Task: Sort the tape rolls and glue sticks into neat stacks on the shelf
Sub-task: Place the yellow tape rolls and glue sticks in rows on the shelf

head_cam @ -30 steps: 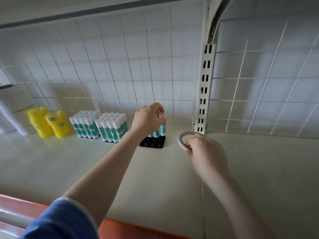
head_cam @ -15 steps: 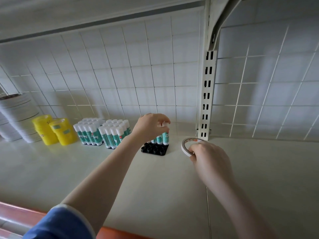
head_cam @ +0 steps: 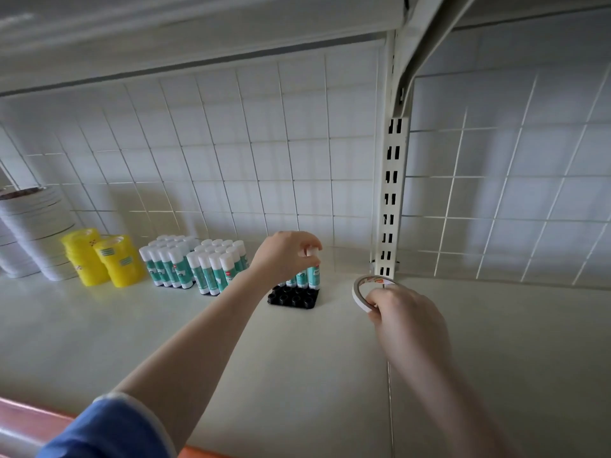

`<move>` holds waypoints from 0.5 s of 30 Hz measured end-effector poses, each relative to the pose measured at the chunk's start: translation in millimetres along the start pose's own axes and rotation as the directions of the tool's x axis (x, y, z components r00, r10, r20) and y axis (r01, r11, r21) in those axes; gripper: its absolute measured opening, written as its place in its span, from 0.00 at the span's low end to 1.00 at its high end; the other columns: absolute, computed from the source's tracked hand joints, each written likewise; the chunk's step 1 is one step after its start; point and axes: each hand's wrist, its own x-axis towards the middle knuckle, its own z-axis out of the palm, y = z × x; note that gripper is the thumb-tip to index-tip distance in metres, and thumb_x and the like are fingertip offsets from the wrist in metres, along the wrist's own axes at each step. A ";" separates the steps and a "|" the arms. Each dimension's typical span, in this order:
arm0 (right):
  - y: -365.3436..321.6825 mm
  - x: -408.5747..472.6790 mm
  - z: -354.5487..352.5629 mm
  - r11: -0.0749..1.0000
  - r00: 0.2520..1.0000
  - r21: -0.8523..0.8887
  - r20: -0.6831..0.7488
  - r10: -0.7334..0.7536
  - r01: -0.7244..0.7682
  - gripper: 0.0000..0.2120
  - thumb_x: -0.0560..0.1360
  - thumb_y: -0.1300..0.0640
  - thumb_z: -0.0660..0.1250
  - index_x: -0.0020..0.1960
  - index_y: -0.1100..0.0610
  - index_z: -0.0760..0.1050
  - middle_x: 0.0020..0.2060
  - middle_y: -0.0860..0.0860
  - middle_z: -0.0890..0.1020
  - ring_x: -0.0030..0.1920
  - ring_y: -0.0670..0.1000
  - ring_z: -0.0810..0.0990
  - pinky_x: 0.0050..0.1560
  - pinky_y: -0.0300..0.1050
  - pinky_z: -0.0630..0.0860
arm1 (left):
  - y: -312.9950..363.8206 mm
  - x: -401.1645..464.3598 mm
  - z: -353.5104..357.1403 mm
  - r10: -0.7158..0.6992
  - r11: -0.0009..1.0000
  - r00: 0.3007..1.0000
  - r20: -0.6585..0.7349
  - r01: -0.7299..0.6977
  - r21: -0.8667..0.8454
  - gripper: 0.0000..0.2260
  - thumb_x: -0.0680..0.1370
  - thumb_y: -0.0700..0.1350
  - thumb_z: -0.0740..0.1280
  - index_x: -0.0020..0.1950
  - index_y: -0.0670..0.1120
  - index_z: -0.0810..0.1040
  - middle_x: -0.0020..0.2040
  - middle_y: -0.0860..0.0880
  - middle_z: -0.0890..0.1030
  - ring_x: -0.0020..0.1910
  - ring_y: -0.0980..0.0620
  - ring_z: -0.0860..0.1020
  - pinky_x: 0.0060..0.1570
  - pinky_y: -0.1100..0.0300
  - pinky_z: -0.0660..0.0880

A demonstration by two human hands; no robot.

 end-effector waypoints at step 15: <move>-6.5 4.7 -4.4 0.993 0.985 0.004 -0.128 -0.113 0.115 0.14 0.52 0.66 0.79 0.28 0.54 0.75 0.26 0.50 0.77 0.28 0.55 0.78 0.26 0.40 0.65 | 3.7 -15.9 -23.9 0.079 0.983 0.972 -0.222 -0.038 0.181 0.14 0.77 0.49 0.65 0.61 0.50 0.76 0.58 0.51 0.78 0.59 0.51 0.71 0.51 0.57 0.69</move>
